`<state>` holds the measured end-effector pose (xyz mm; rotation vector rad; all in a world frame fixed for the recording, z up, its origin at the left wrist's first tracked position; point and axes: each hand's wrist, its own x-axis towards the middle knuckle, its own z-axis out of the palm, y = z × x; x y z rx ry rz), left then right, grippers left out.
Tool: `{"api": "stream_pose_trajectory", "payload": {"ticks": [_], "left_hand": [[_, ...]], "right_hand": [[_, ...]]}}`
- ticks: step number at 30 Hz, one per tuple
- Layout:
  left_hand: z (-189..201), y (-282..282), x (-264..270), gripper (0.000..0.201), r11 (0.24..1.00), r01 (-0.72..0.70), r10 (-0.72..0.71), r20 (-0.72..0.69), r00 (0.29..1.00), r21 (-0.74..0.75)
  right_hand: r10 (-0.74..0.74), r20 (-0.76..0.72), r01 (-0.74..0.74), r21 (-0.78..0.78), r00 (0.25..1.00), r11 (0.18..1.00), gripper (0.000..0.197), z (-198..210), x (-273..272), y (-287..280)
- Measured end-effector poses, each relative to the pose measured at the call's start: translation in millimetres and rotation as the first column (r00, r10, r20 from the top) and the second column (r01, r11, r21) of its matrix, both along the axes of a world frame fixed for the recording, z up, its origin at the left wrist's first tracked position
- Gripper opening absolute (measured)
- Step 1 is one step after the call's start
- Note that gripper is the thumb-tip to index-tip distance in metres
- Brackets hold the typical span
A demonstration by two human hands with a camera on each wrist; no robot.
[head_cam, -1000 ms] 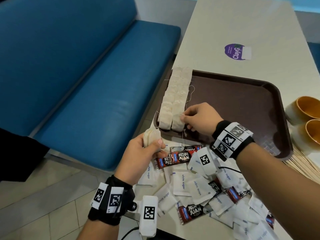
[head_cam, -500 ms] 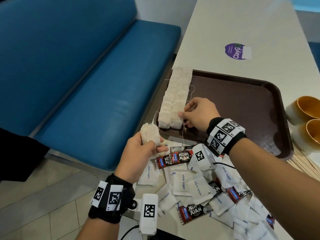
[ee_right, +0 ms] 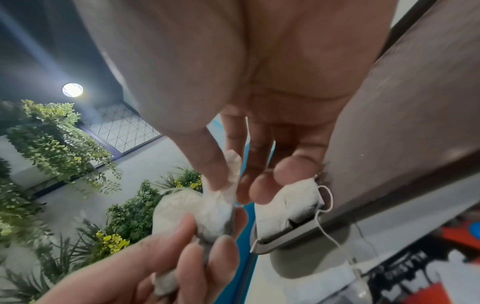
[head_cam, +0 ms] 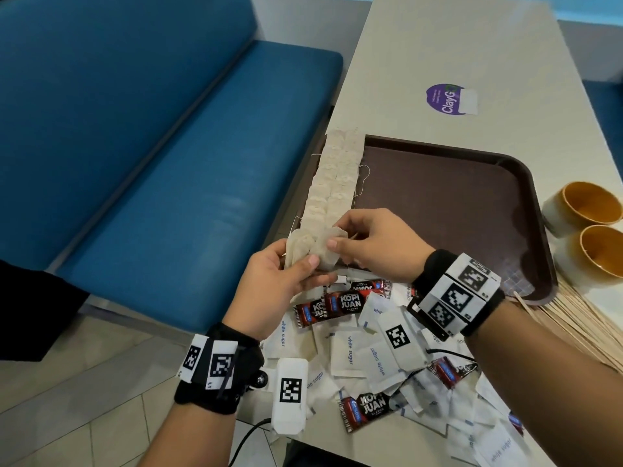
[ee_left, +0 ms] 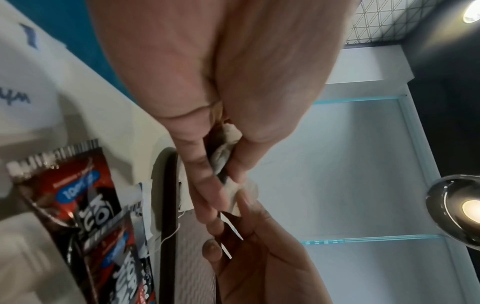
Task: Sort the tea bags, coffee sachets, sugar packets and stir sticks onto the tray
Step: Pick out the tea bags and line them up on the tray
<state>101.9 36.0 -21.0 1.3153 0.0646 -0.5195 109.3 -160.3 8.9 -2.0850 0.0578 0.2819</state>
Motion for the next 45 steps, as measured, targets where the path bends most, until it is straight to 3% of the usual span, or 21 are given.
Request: {"api": "stream_pose_trajectory", "payload": {"ticks": [4,6,9,12,15,19,23,30,34,38,42,45], "left_hand": [[-1.6,3.2,1.0,0.018,0.997,-0.075,0.075,0.003,0.997,0.011],[-4.6,7.2,2.0,0.020,0.994,-0.103,0.104,-0.010,0.995,0.032],[-7.0,12.1,1.7,0.026,0.993,-0.111,0.113,-0.036,0.993,0.047],[-6.8,13.5,-0.3,0.029,0.993,-0.116,0.118,-0.067,0.991,0.033],[-6.9,13.6,-2.1,0.027,0.994,-0.109,0.111,-0.072,0.991,0.029],[-7.6,14.7,-1.5,0.028,0.993,-0.111,0.113,-0.076,0.991,0.028],[-6.8,15.1,-1.2,0.029,0.994,-0.109,0.111,-0.072,0.991,0.026],[-7.2,13.8,-2.2,0.030,0.994,-0.105,0.106,-0.075,0.992,0.008],[-8.1,7.4,-1.2,0.029,0.997,-0.074,0.073,-0.065,0.995,-0.003],[-5.8,-0.7,2.3,0.032,0.999,-0.012,0.010,-0.041,0.999,-0.039],[-1.0,-6.3,8.0,0.030,0.998,0.004,-0.004,-0.005,1.000,-0.067],[3.2,-8.8,13.2,0.028,1.000,0.002,-0.001,0.031,1.000,-0.030]], "right_hand": [[-0.119,0.063,0.118,0.010,0.991,0.993,0.007,-4.3,5.5,-10.1],[-0.157,0.102,0.163,-0.059,0.982,0.985,0.004,-6.8,10.1,-15.6],[-0.059,0.064,0.071,-0.213,0.996,0.975,0.008,-9.1,14.9,-18.3],[0.012,-0.023,-0.017,-0.240,1.000,0.971,0.014,-17.9,20.6,-15.0],[-0.034,-0.023,0.025,-0.306,0.999,0.952,0.018,-27.5,26.2,-11.8],[-0.071,-0.002,0.068,-0.278,0.997,0.958,0.031,-28.5,29.9,-8.5],[-0.084,0.010,0.083,-0.306,0.996,0.949,0.023,-26.1,34.9,-7.9],[-0.137,0.016,0.137,-0.237,0.990,0.962,0.031,-25.6,31.5,-9.1],[-0.193,0.105,0.213,-0.233,0.976,0.949,0.022,-16.5,23.8,-9.6],[-0.166,0.046,0.163,0.067,0.985,0.984,0.015,-2.5,12.2,4.2],[-0.067,0.000,0.066,0.080,0.998,0.995,0.019,1.2,5.5,8.9],[-0.091,0.005,0.091,0.092,0.996,0.992,0.015,-0.8,5.0,4.3]]}}
